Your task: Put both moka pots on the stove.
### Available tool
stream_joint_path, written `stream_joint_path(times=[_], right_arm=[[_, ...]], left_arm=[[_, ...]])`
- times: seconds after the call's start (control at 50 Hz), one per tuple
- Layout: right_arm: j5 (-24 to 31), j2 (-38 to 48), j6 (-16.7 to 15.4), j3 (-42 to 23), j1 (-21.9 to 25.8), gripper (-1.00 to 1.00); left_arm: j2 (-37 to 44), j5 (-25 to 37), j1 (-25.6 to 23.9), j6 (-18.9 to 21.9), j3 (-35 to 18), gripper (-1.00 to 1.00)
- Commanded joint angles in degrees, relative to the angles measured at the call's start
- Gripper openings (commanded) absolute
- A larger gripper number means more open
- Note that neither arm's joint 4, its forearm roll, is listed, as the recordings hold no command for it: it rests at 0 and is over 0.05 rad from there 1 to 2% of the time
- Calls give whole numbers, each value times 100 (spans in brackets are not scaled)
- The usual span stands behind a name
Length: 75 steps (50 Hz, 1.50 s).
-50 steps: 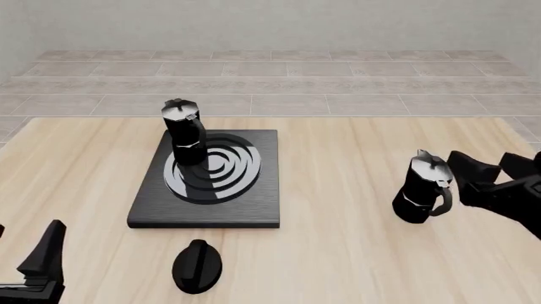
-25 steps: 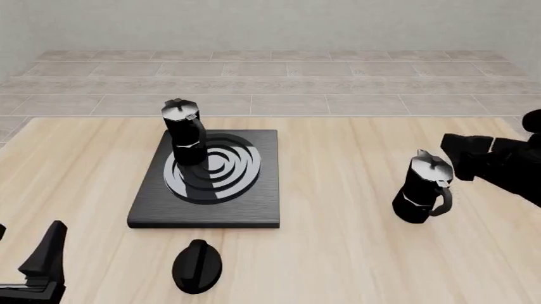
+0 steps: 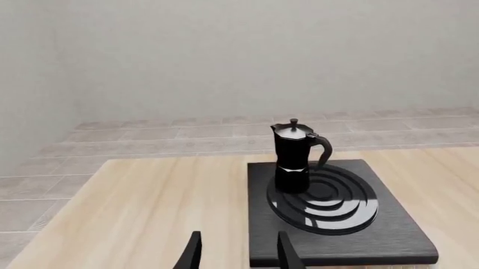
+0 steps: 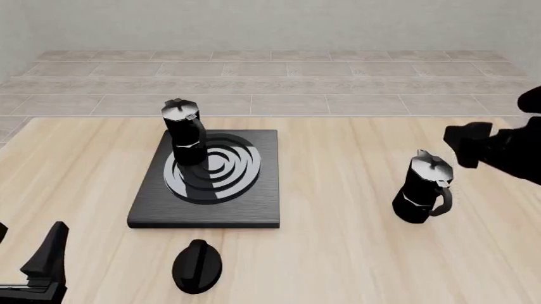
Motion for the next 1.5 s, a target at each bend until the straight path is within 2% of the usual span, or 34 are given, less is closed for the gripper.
stream_joint_path(times=[0.02, 0.28, 0.48, 0.52, 0.54, 0.76, 1.5], right_arm=[[151, 211, -116, -193, -118, 100], [55, 440, -121, -240, -273, 100], [-158, 689, -232, -186, -390, 100], [-238, 753, -335, -159, -474, 100], [-274, 813, -256, -136, -444, 100], [-613, 1134, -328, 42, -491, 100], [-1450, 1538, -235, 854, -591, 100]], left_arm=[[2, 7, 1, 22, 4, 100], [-4, 25, 1, 29, 3, 100], [16, 17, 0, 49, -1, 100], [17, 17, 3, 51, 3, 100], [12, 20, 2, 53, 8, 100], [47, 2, -9, 82, 3, 100], [31, 13, 19, 112, 6, 100]])
